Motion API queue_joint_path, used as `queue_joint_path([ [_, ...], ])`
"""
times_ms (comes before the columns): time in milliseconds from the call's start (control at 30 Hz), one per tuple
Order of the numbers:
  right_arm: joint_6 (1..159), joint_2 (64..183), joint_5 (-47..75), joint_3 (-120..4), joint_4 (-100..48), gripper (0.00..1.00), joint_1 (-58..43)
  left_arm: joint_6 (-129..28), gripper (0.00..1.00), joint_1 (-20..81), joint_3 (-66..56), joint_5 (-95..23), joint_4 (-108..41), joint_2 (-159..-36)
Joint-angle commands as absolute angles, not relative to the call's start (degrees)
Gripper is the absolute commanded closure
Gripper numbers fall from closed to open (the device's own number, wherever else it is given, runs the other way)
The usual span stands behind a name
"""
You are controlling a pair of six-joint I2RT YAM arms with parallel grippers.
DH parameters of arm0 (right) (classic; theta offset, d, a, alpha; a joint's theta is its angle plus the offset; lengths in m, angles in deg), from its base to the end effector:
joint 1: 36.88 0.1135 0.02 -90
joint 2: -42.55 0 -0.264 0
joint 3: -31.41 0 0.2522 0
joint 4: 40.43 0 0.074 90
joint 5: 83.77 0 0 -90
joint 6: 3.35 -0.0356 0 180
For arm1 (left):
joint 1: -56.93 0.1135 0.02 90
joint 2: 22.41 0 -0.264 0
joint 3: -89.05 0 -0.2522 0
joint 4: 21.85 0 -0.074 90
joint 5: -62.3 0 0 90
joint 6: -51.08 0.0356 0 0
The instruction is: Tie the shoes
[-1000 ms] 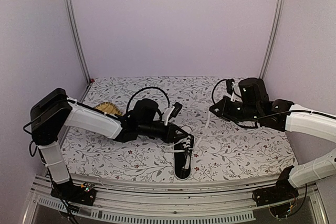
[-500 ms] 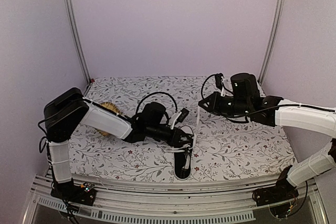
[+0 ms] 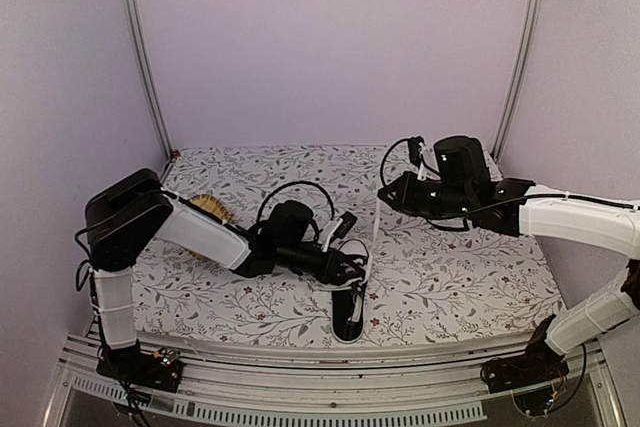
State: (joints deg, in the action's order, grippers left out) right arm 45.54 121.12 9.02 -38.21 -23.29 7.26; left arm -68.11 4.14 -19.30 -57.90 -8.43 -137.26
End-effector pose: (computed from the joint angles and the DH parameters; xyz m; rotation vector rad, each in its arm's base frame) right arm 0.2250 0.2208 0.2848 -0.0904 2.1691 0.9559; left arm 0.2311 -0.3340 0.1284 0.8271 2.1898 -1.3507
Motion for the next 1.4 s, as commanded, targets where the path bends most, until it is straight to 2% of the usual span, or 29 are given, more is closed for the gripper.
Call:
queue_joint_path([
  [0,45.7,121.5,5.9,-39.5,-21.4,0.98,7.4,-68.7,1.00,4.7,-20.9,-58.4,-3.9,-133.3],
  [233,45.5,123.6,5.7,-40.3,-21.1,0.98,7.4,-70.6,1.00,4.8,-23.3,-58.6,1.1,-131.5],
  [767,45.6,125.1,8.3,-41.5,-23.2,0.98,7.5,-70.8,0.94,4.6,-16.8,-60.0,-3.5,-139.4],
  [1133,45.4,126.4,8.0,-41.6,-23.4,0.98,7.4,-71.3,0.91,4.6,-17.7,-60.2,-2.3,-138.9],
  [1367,45.3,126.7,7.1,-41.6,-23.0,0.98,7.4,-72.0,0.77,4.6,-18.5,-62.2,0.0,-138.2],
])
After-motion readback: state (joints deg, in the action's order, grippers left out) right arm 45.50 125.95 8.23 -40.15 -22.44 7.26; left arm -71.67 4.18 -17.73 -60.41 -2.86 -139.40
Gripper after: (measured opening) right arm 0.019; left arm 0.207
